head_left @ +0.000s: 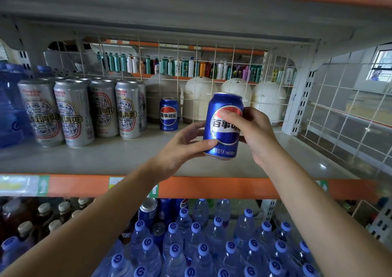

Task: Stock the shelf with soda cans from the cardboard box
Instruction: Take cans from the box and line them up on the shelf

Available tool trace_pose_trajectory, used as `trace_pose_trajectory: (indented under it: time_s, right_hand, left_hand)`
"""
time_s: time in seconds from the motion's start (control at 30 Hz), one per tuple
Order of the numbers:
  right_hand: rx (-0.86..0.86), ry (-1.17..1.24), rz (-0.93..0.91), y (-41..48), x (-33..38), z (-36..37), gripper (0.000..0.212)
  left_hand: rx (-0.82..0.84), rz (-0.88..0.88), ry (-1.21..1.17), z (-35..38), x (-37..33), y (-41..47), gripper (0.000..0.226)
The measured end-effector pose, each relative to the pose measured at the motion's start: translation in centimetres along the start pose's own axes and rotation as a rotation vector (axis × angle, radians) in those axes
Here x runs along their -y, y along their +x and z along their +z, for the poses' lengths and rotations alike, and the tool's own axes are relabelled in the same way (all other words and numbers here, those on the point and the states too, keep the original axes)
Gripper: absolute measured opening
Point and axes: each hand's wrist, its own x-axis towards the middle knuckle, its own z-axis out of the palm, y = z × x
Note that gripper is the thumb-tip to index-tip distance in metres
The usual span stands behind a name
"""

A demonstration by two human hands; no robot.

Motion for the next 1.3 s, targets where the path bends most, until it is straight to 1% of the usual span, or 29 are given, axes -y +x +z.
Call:
trace_pose_trajectory:
  time_s: [0.07,0.1,0.17,0.23,0.37,0.47,0.57,0.63,0.73,0.83,0.9,0.97,1.0,1.07,1.1,1.13,1.2,1.3]
  right_hand:
    - [-0.044,-0.007,0.023,-0.1,0.0,0.1,0.044]
    - [-0.055,-0.012,0.039,-0.2,0.0,0.1,0.043]
    - [-0.066,-0.024,0.063,-0.3,-0.2,0.2,0.032]
    - [-0.072,-0.041,0.068,-0.5,-0.4,0.3,0.028]
    - [0.018,-0.057,0.055,-0.9,-0.1,0.0,0.026]
    - [0.102,-0.024,0.121,-1.2,0.2,-0.5,0.034]
    - [0.157,-0.065,0.139,-1.5,0.3,-0.3,0.037]
    - [0.130,-0.105,0.121,-1.5,0.3,0.1,0.038]
    - [0.062,-0.111,0.113,-1.2,0.0,0.5,0.046]
    - [0.036,-0.112,0.120,-0.8,-0.4,0.6,0.048]
    - [0.024,-0.133,0.123,-0.4,-0.8,0.5,0.049]
    - [0.014,-0.137,0.127,0.3,-1.2,0.3,0.047]
    - [0.010,-0.134,0.129,0.7,-1.4,0.2,0.046]
    - [0.002,-0.126,0.133,1.6,-2.0,0.3,0.045]
    - [-0.001,-0.130,0.137,2.1,-2.4,0.4,0.046]
    - [0.000,-0.138,0.140,2.7,-2.9,0.6,0.047]
    - [0.010,-0.150,0.142,3.7,-3.9,1.2,0.051]
    - [0.036,-0.145,0.146,5.3,-5.4,2.2,0.053]
  left_hand:
    - [-0.031,-0.001,0.107,0.4,-0.1,0.0,0.077]
    - [-0.042,-0.007,0.137,0.6,-0.1,0.1,0.077]
    - [-0.060,-0.010,0.164,0.9,0.2,0.1,0.077]
    - [-0.095,-0.005,0.176,1.1,0.4,0.1,0.077]
    - [-0.153,0.018,0.135,0.7,0.8,0.0,0.078]
    - [-0.136,0.030,0.100,0.3,0.7,-0.1,0.079]
    - [-0.115,0.035,0.105,-0.1,0.9,0.1,0.075]
    - [-0.088,0.037,0.123,-0.3,1.0,0.2,0.074]
    - [-0.041,0.032,0.154,-0.6,1.2,0.3,0.074]
    - [0.010,-0.004,0.234,-1.3,1.0,0.0,0.082]
    - [-0.040,-0.094,0.331,-2.0,0.7,-0.4,0.093]
    - [-0.158,-0.206,0.530,-3.1,0.8,-0.8,0.083]
    - [-0.199,-0.258,0.706,-3.8,1.1,-1.0,0.078]
    - [-0.162,-0.371,1.064,-5.1,2.0,-1.0,0.081]
    - [-0.118,-0.447,1.174,-5.4,2.3,-0.9,0.082]
    - [-0.077,-0.509,1.243,-5.5,2.5,-0.7,0.080]
    - [-0.007,-0.568,1.309,-5.6,2.6,-0.4,0.077]
    - [0.035,-0.557,1.349,-5.4,2.5,-0.4,0.075]
